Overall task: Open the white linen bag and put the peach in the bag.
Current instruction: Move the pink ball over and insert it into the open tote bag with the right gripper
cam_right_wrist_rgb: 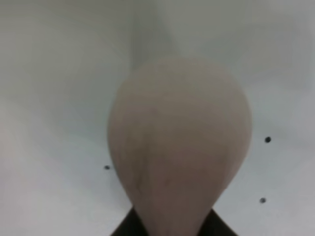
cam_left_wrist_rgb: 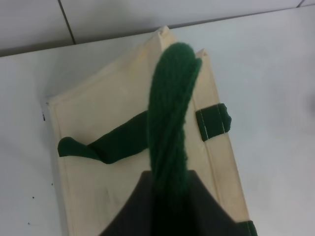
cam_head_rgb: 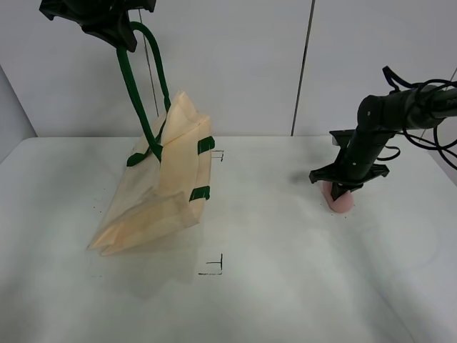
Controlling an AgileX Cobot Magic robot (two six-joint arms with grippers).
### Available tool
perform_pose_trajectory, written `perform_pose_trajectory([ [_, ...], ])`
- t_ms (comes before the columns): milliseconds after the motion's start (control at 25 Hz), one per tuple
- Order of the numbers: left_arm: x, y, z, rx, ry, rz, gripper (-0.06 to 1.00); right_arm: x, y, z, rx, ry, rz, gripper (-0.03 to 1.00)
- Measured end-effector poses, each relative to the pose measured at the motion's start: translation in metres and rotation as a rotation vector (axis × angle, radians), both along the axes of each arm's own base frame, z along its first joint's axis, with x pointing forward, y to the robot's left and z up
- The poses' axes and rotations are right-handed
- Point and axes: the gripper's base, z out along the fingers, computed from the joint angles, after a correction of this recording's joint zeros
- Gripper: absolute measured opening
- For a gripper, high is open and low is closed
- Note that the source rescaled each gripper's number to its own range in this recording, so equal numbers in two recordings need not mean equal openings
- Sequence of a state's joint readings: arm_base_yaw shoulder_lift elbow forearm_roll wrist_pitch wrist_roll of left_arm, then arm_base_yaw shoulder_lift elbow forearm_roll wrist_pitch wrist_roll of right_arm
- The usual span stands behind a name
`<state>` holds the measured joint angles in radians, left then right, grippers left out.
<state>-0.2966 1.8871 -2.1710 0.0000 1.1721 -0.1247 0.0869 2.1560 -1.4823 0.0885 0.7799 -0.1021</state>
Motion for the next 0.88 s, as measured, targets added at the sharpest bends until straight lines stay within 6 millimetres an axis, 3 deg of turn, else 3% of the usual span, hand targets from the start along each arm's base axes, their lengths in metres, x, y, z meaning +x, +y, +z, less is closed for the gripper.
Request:
perform_pose_trajectory([
  [120,-0.001,0.000,0.002,-0.001,-0.004,0.000,0.00,0.005,0.007,0.028,0.079,-0.039,0.014,0.00],
  [280,-0.007,0.002,0.009,-0.005,-0.023,-0.003,0.00,0.017,0.026,0.094,0.268,-0.173,0.048,0.00],
  [400,-0.012,0.004,0.016,-0.009,-0.040,-0.004,0.00,0.022,0.052,0.136,0.395,-0.270,0.140,0.00],
  [520,-0.015,0.005,0.021,-0.005,-0.053,-0.002,0.00,0.017,0.095,0.162,0.474,-0.348,0.272,0.00],
  [680,-0.015,0.006,0.021,0.003,-0.057,0.001,0.00,0.004,0.154,0.171,0.515,-0.428,0.408,0.00],
  [880,-0.015,0.006,0.021,0.004,-0.057,0.001,0.00,-0.009,0.215,0.143,0.503,-0.448,0.549,0.00],
])
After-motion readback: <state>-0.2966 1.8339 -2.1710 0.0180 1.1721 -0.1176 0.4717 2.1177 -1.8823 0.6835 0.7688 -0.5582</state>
